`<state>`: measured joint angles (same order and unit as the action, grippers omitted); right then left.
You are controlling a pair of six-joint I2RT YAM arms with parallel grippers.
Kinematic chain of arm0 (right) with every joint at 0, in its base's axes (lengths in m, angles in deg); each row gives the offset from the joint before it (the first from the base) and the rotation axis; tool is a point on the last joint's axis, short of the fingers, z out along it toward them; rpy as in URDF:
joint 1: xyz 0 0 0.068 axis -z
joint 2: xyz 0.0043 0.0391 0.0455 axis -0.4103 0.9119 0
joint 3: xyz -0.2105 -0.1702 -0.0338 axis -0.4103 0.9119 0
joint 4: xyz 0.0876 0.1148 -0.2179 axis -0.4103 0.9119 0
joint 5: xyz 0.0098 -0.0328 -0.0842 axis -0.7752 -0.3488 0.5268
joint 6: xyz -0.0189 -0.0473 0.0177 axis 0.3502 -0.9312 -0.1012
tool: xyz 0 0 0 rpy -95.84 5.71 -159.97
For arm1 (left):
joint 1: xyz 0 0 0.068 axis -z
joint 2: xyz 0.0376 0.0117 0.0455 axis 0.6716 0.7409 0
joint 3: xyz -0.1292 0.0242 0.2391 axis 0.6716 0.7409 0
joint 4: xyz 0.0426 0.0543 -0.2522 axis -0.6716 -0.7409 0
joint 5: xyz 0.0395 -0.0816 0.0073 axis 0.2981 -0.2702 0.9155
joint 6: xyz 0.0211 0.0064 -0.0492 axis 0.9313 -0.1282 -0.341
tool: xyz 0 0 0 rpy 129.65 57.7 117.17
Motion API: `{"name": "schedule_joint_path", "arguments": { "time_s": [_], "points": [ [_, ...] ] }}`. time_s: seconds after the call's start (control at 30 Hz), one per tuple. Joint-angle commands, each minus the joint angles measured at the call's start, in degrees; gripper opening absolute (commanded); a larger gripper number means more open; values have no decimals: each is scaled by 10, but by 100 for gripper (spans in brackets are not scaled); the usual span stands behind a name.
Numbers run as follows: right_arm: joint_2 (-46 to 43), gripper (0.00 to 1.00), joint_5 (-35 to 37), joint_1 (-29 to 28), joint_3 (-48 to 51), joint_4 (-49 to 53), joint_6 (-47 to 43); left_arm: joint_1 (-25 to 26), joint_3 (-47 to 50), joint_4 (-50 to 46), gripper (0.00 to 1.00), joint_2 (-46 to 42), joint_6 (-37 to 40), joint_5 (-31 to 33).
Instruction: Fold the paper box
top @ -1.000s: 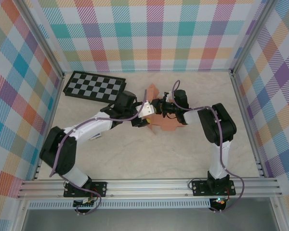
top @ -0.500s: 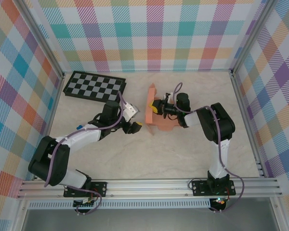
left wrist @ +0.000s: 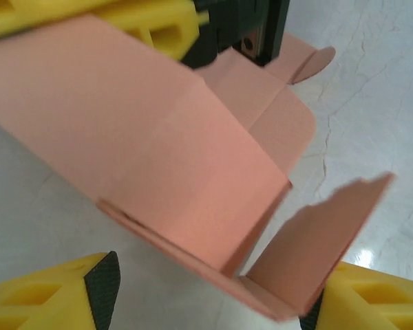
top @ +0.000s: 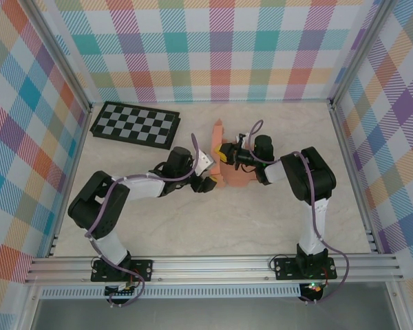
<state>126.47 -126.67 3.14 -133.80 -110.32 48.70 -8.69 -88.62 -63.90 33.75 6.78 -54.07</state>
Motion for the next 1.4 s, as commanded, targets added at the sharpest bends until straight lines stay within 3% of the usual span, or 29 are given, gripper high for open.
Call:
{"name": "schedule_joint_path", "arguments": {
  "time_s": [0.0, 0.17, 0.4, 0.5, 0.8, 1.1, 1.37],
  "points": [
    [16, 12, 8, 2, 15, 4, 6, 8, -29, 55, 67, 17, -24, 25],
    [16, 11, 15, -1, 17, 5, 8, 29, -55, 59, 66, 49, -33, 38],
    [6, 11, 49, -13, 33, -2, 27, 46, -75, 79, 65, 77, -60, 117],
    [-5, 10, 77, -27, 40, -8, 36, 49, -76, 90, 64, 76, -74, 108],
    [5, 10, 152, -77, 12, -68, 95, 42, -13, 60, 65, -14, -27, 183],
    [56, 11, 218, -134, -33, -91, 101, -11, 94, 33, 67, -158, -52, 185],
    [78, 18, 187, -129, -18, -72, 78, -19, 97, 39, 68, -131, -91, 217]
  ]
}}
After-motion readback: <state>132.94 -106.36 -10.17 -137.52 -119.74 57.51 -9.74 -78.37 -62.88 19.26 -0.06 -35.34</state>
